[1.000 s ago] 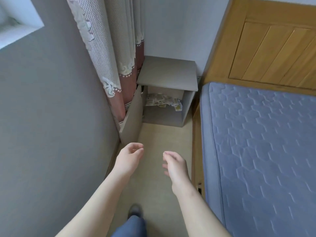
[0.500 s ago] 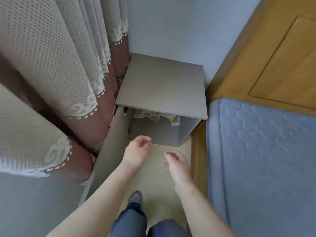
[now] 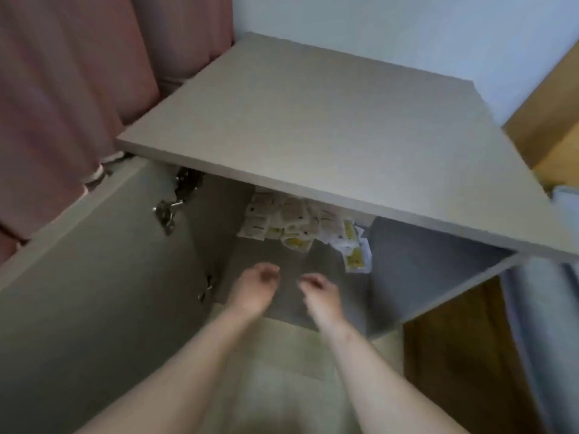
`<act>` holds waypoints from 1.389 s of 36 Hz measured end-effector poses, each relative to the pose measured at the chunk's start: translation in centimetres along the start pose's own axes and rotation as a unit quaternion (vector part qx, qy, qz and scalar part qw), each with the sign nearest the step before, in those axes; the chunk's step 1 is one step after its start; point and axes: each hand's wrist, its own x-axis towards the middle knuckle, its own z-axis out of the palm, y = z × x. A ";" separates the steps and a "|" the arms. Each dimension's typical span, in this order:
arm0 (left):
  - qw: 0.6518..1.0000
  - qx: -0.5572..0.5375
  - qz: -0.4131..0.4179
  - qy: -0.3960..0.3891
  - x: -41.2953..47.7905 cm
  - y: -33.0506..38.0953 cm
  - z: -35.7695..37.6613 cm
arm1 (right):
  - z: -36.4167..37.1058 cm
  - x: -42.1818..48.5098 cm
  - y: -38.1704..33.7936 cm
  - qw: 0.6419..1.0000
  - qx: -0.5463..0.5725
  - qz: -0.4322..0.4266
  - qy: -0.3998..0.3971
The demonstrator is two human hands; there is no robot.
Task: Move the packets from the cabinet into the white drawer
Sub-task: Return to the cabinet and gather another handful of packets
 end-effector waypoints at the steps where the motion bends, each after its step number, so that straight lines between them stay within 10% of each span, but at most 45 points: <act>1: 1.000 -0.001 0.001 0.004 1.9 -1.1 1.2 | 0.3 2.4 1.2 1.000 0.005 -0.002 0.007; 8: 0.999 -0.019 0.036 0.012 10.8 -7.2 6.8 | 1.6 11.8 6.2 0.998 0.054 -0.039 0.022; 21: 0.992 0.112 0.046 0.030 15.8 -12.7 6.9 | 2.6 17.1 11.9 0.978 -0.204 -0.051 -0.002; 50: 0.915 0.395 0.070 -0.049 21.0 -16.9 7.9 | 7.0 30.7 5.3 0.794 -0.578 -0.174 0.076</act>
